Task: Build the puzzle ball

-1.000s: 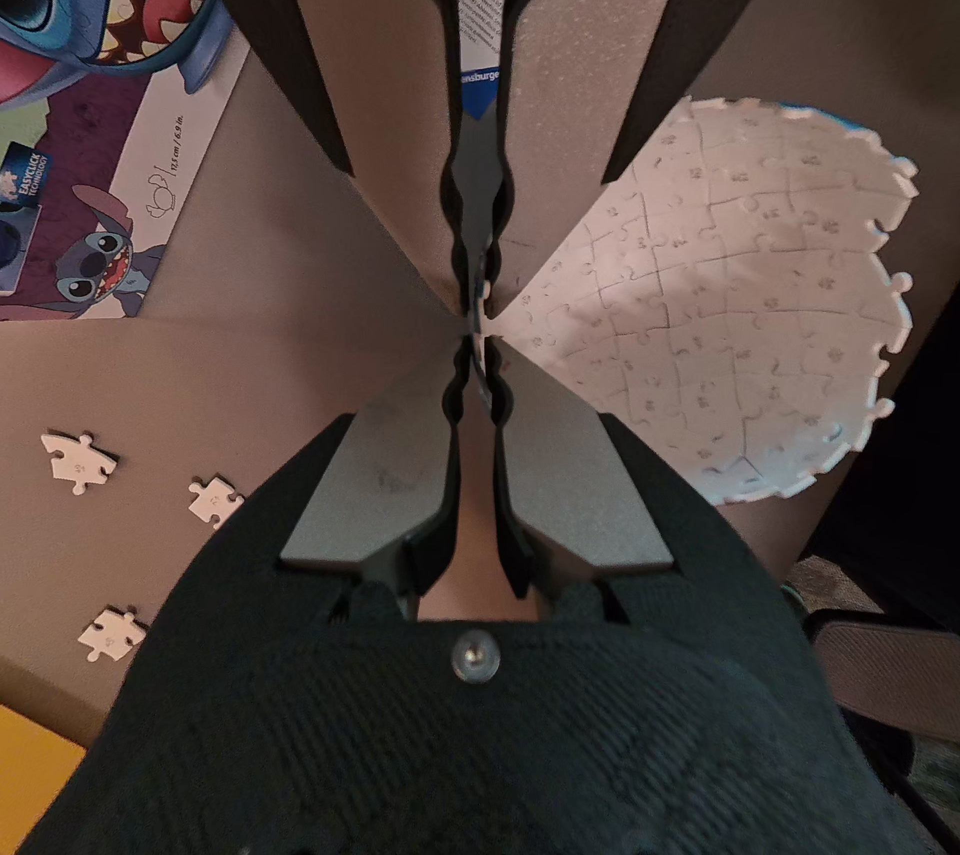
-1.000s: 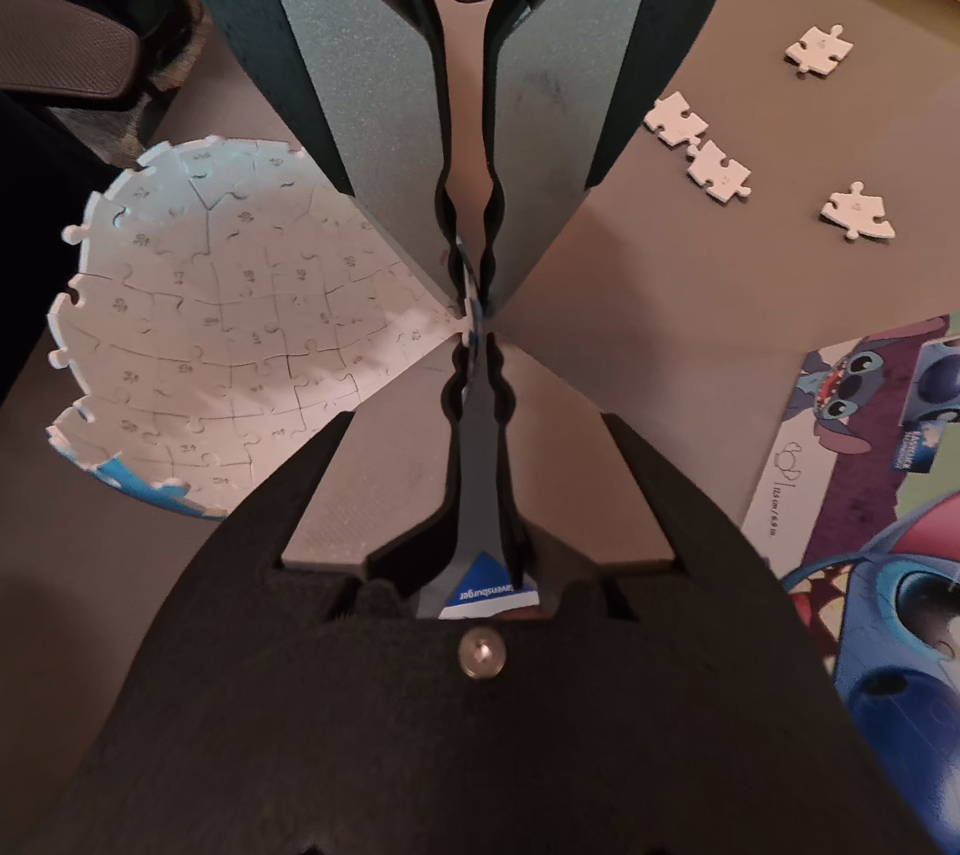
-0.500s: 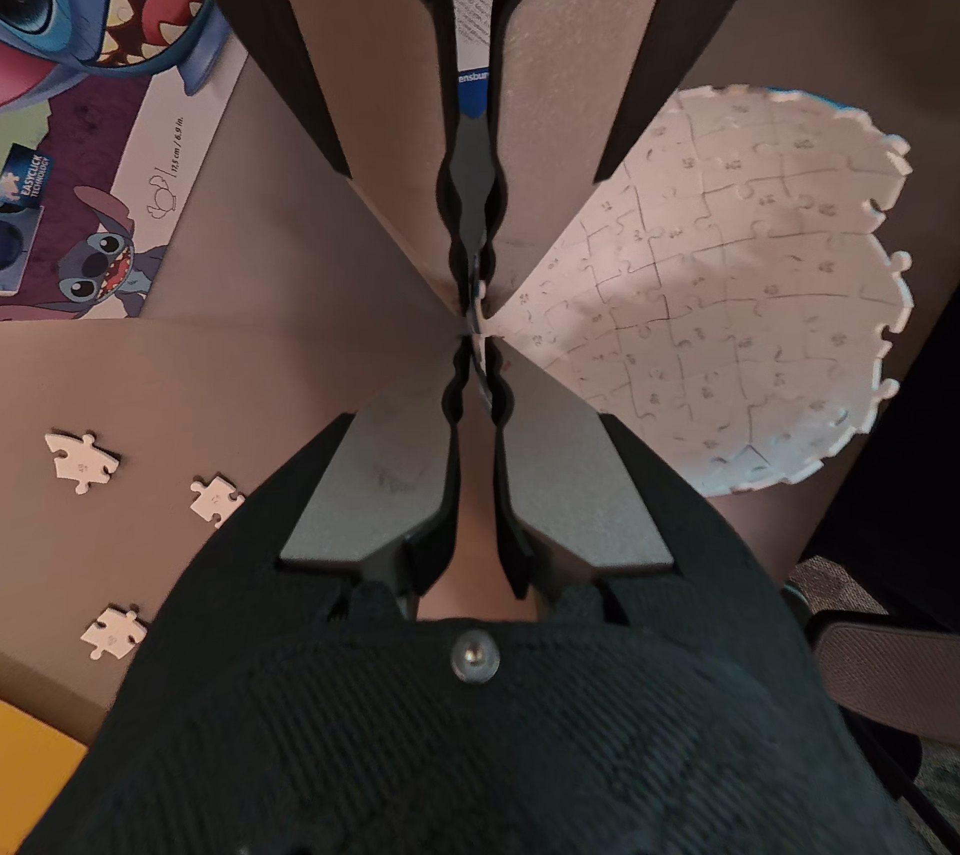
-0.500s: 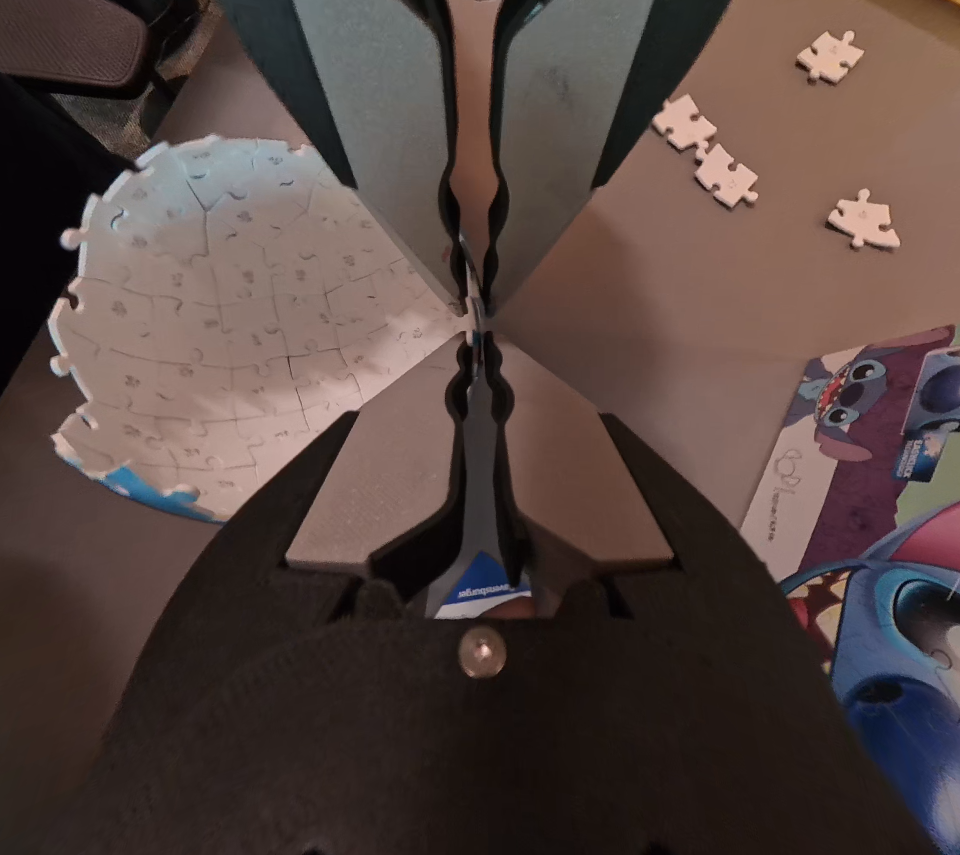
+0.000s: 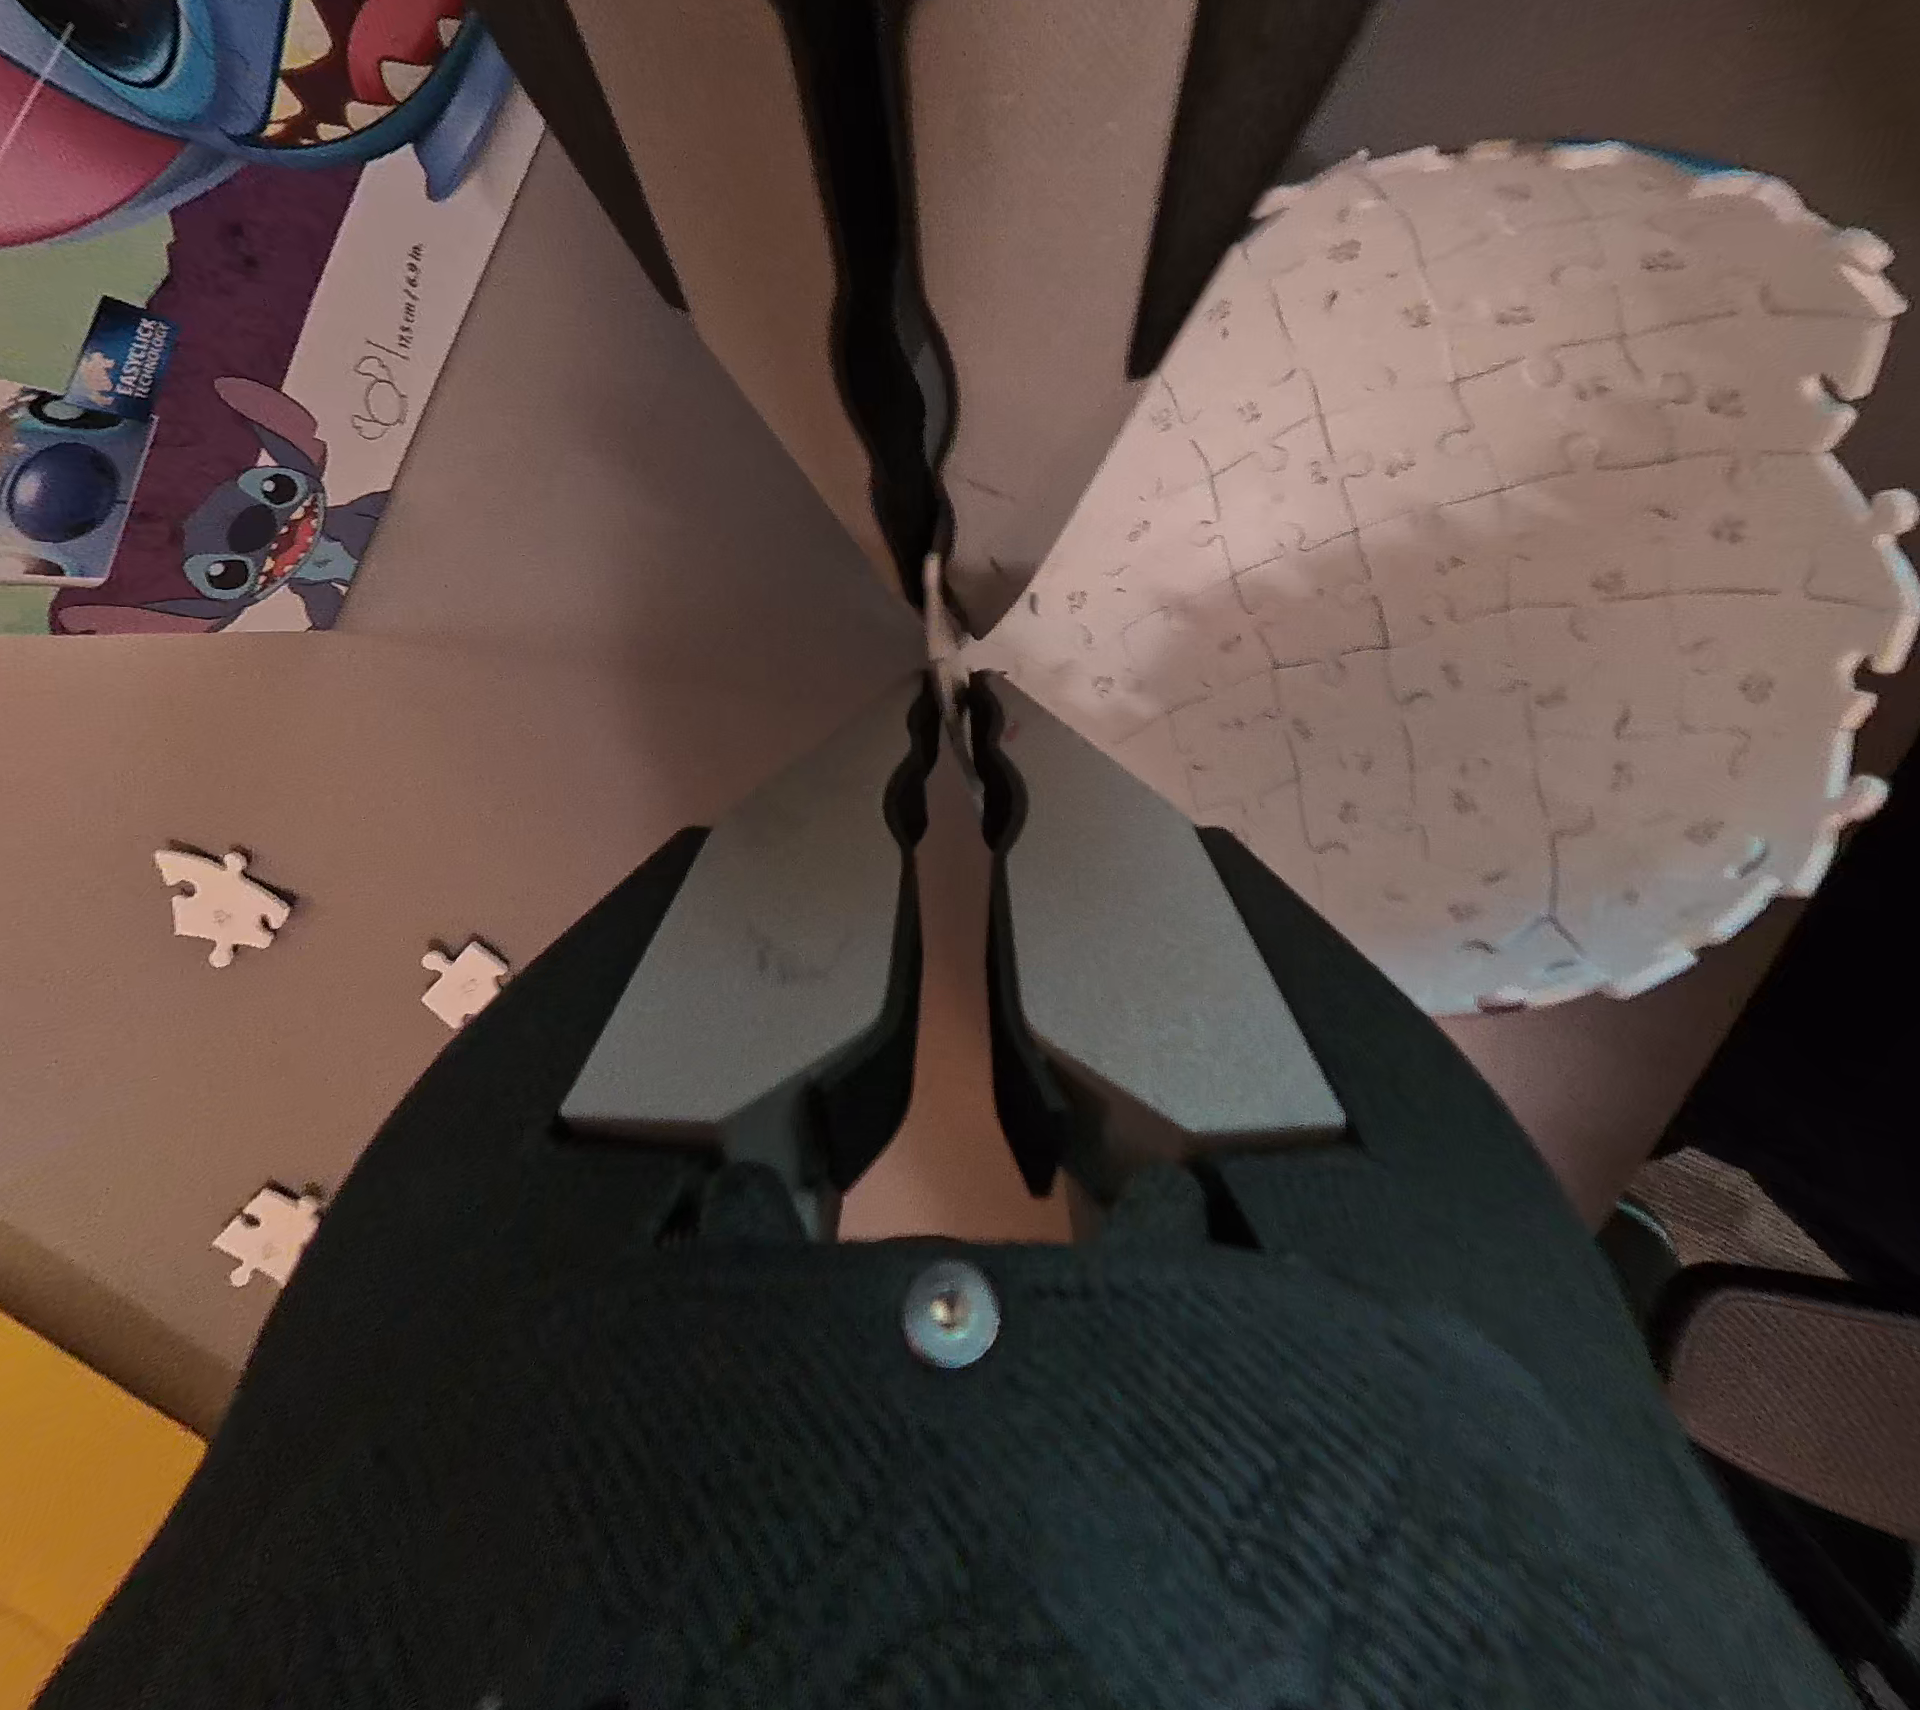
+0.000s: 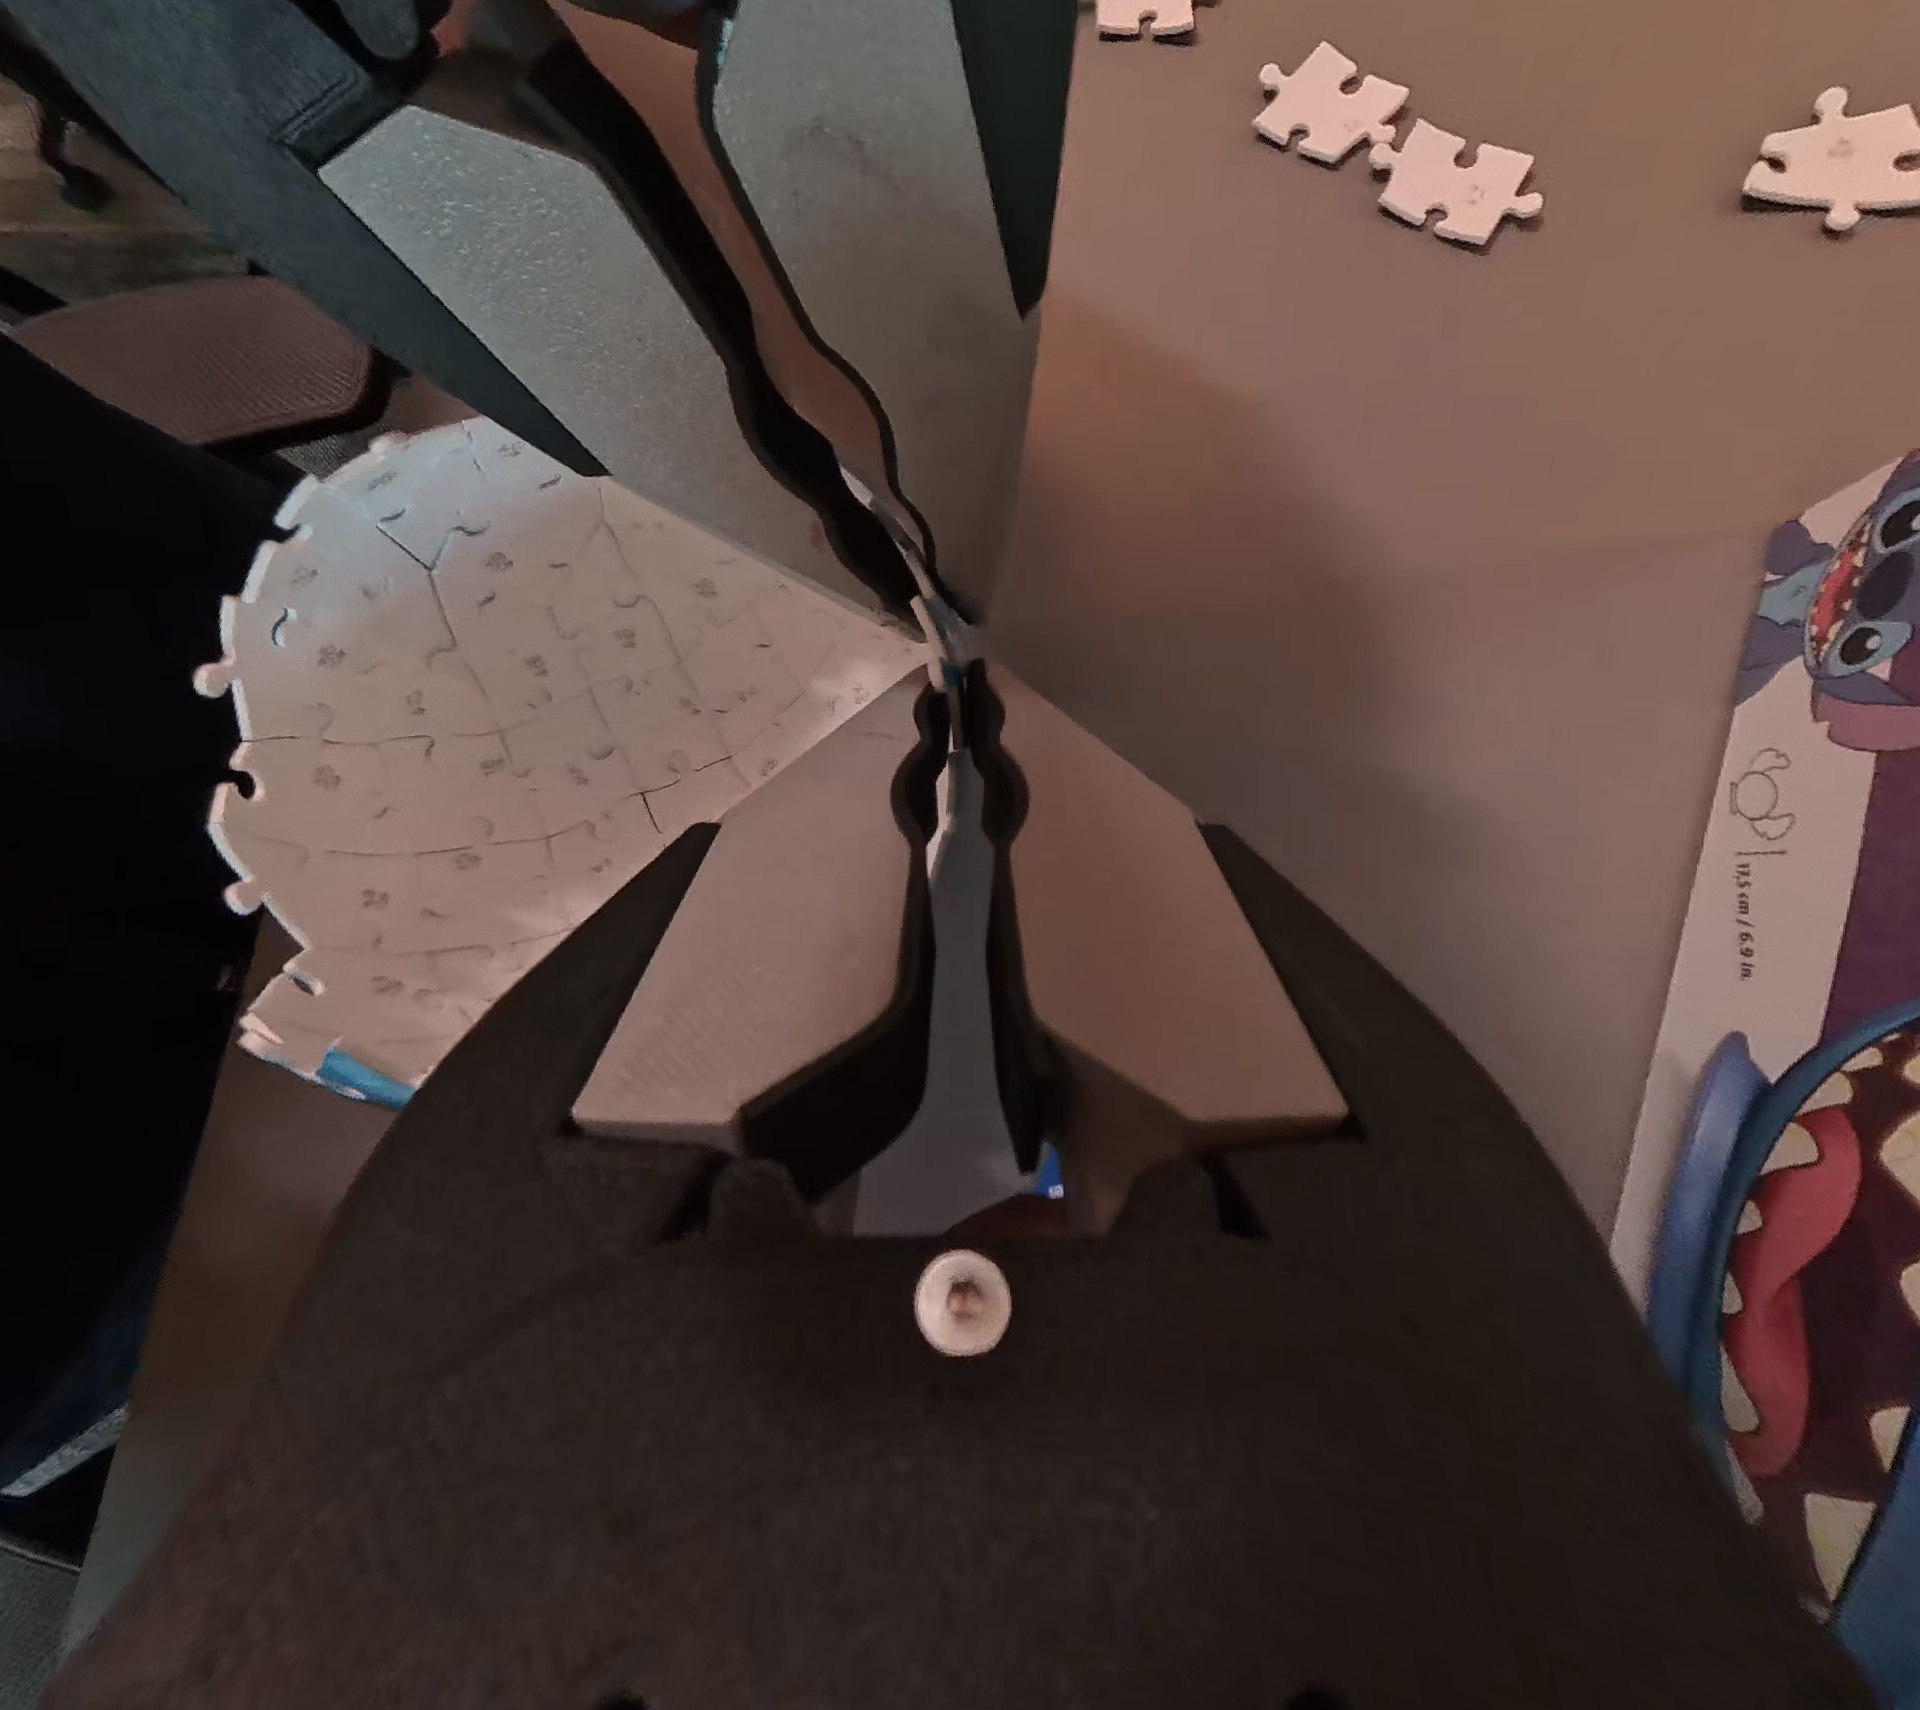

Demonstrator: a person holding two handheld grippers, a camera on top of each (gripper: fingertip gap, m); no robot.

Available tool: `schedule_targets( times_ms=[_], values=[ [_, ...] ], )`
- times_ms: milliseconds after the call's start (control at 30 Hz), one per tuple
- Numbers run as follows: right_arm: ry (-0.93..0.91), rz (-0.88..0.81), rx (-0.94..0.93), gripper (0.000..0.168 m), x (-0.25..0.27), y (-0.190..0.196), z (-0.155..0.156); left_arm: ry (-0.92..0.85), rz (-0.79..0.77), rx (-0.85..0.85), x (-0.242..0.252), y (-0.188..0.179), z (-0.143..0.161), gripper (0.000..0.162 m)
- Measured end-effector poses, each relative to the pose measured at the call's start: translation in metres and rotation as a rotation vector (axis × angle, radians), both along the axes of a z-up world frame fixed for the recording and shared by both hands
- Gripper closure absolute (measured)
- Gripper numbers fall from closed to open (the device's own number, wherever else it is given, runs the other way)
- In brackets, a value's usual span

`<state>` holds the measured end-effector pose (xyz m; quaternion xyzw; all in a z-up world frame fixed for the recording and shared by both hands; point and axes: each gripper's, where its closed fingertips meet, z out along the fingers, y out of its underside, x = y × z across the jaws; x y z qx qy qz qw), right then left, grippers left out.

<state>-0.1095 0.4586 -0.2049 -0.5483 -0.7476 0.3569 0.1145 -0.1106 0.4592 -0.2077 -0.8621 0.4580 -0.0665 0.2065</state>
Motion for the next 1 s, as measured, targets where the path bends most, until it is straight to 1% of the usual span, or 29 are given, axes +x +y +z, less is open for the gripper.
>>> schedule_targets(
  times_ms=[33,100,200,333,467,533,567,600,633,700,900,1000],
  values=[
    [-0.006,-0.012,-0.028,0.168,0.000,0.000,0.001,0.007,-0.005,0.017,0.000,0.001,0.001,0.160],
    [0.003,-0.012,-0.037,0.168,-0.001,0.000,0.002,0.028,-0.009,0.030,-0.001,0.001,0.002,0.160],
    [0.042,0.022,0.100,0.168,-0.002,0.003,0.000,0.002,0.019,0.000,-0.001,0.003,0.000,0.160],
    [0.077,0.038,0.110,0.167,-0.003,0.003,0.004,-0.041,0.013,-0.016,0.000,0.002,0.003,0.160],
    [0.089,0.068,0.175,0.166,-0.003,0.002,0.004,-0.048,0.009,-0.038,0.001,0.000,0.004,0.158],
    [0.078,0.077,0.190,0.164,-0.002,0.003,0.004,-0.058,0.011,-0.056,0.001,-0.001,0.005,0.153],
    [0.073,0.076,0.199,0.161,-0.001,0.004,0.004,-0.052,0.018,-0.059,-0.001,0.000,0.005,0.147],
    [0.074,0.065,0.211,0.153,-0.001,0.007,0.006,-0.045,0.025,-0.064,-0.003,0.000,0.004,0.141],
    [0.081,0.055,0.211,0.149,-0.001,0.009,0.008,-0.042,0.030,-0.074,-0.005,-0.001,0.004,0.137],
    [0.117,0.044,0.167,0.145,0.000,0.008,0.018,-0.056,0.035,-0.077,-0.005,-0.001,0.005,0.136],
    [0.282,-0.058,0.026,0.141,0.003,0.015,0.061,-0.104,0.056,-0.070,-0.002,0.003,0.014,0.137],
    [0.333,-0.114,-0.007,0.134,0.009,0.020,0.073,-0.094,0.057,-0.079,0.002,0.004,0.013,0.136]
  ],
)
